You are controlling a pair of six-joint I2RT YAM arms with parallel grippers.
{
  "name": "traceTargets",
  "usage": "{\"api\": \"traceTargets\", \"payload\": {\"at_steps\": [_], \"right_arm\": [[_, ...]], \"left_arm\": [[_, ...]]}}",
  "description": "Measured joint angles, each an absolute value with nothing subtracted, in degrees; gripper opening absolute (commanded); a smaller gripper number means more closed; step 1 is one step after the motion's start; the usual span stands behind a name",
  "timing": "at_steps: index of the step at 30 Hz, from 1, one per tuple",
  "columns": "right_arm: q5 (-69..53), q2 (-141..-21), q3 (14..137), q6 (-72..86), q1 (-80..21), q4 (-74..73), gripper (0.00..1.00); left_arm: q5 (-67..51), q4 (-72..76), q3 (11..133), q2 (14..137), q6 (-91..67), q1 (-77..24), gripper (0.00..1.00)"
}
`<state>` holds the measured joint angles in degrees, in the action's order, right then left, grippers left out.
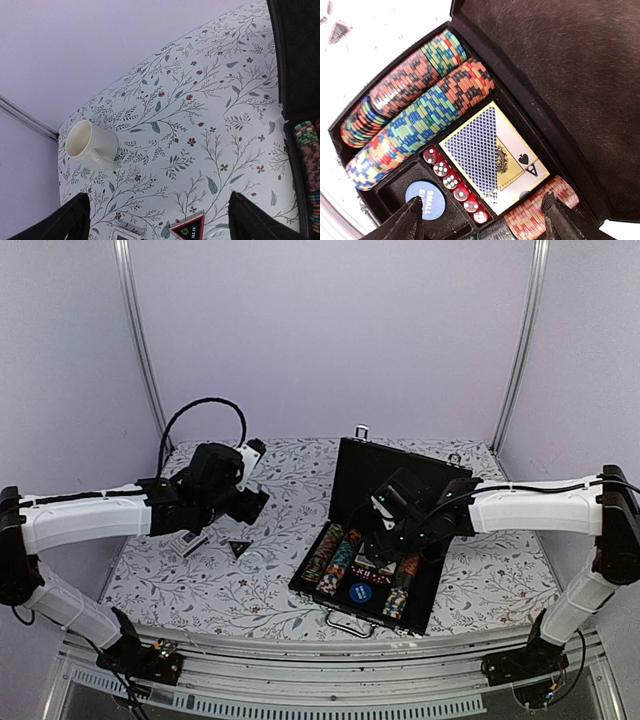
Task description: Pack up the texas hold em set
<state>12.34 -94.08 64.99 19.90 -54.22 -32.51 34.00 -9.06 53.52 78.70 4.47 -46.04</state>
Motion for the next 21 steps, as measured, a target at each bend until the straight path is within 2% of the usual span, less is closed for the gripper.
{"api": "traceTargets", "payload": {"at_steps": [6, 10, 21], "right_arm": [[8.56, -86.83, 58.30, 19.90, -51.33, -27.68, 0.83], [6.79, -83.35, 55.51, 18.85, -49.63, -25.19, 0.84], [1.76, -77.41, 49.28, 15.49, -47.11, -17.02, 0.85]], "left_arm": [[31.51, -11.79, 54.37, 79.42, 2.42, -43.18, 0.96], [27.46, -16.19, 56.55, 80.51, -2.52, -37.91, 0.95], [13.19, -23.03, 49.17, 73.63, -18.28, -15.94, 0.96]]}}
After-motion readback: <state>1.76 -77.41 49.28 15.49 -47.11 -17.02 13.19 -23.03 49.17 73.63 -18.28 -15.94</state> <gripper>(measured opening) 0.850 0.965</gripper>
